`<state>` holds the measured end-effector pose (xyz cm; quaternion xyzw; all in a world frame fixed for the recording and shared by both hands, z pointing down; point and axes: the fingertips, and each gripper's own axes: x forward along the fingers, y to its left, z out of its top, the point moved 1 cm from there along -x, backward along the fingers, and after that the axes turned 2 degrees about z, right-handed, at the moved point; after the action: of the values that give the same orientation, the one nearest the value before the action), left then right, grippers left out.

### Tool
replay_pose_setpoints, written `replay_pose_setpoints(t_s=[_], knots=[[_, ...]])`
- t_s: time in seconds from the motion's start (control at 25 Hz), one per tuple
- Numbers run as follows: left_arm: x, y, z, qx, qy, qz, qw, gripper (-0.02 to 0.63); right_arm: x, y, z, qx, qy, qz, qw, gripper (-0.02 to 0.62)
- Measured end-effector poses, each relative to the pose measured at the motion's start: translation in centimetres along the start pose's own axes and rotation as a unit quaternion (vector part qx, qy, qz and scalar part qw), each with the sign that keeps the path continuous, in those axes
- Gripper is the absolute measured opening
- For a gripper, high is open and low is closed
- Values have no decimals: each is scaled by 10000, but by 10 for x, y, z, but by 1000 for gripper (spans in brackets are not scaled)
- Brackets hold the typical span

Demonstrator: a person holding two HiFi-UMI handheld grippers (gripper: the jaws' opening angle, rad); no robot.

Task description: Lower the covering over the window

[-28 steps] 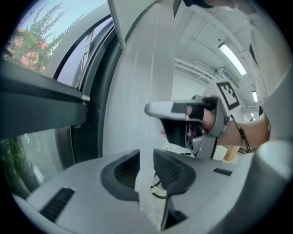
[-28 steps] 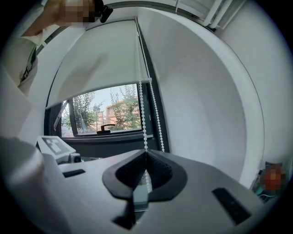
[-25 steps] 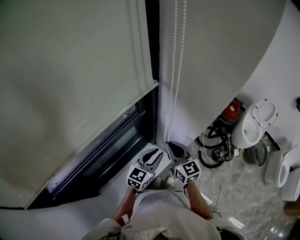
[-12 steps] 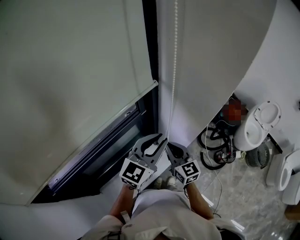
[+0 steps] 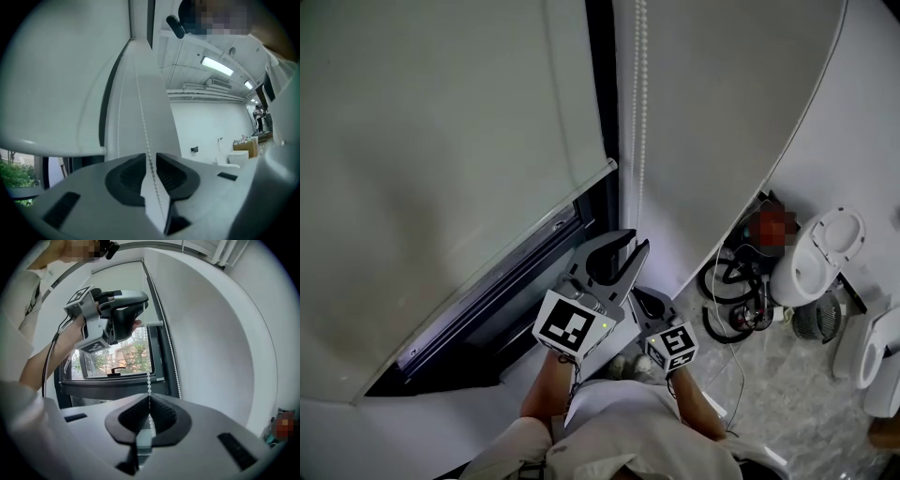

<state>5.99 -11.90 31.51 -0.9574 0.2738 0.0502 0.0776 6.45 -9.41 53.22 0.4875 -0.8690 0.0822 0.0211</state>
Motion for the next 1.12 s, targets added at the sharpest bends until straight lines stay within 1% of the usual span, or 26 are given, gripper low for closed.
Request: replay_pose_setpoints(t_s=[0.08, 0.16, 0.24, 0.36, 0.56, 0.76, 0.92, 1.12], knots=[[2, -1, 7, 76, -54, 62, 9999, 29, 0, 2, 1, -1, -15, 13, 10000, -3], [2, -1, 8, 83, -147, 157, 9997, 15, 2, 3, 0, -12, -9, 13, 10000, -3], [-2, 0, 3, 46, -159, 256, 9995, 14, 5, 4, -4, -67, 109, 3, 9999, -3], [-5, 1, -14, -3, 17, 349, 9994, 14, 9, 3, -19, -87, 400, -34, 9992, -3], [-15, 2, -42, -158, 318, 479, 9982, 14, 16, 6, -42, -50, 692, 2, 9976, -3], [-21, -3, -69, -154, 554, 515, 9970, 14, 24, 9, -70, 15, 1008, 64, 9949, -3], [-22, -3, -82, -212, 682, 537, 9960, 14, 26, 10, -81, 175, 1140, 98, 9933, -3], [-24, -4, -97, -211, 833, 565, 9947, 14, 29, 11, -96, 189, 1297, 128, 9913, -3]])
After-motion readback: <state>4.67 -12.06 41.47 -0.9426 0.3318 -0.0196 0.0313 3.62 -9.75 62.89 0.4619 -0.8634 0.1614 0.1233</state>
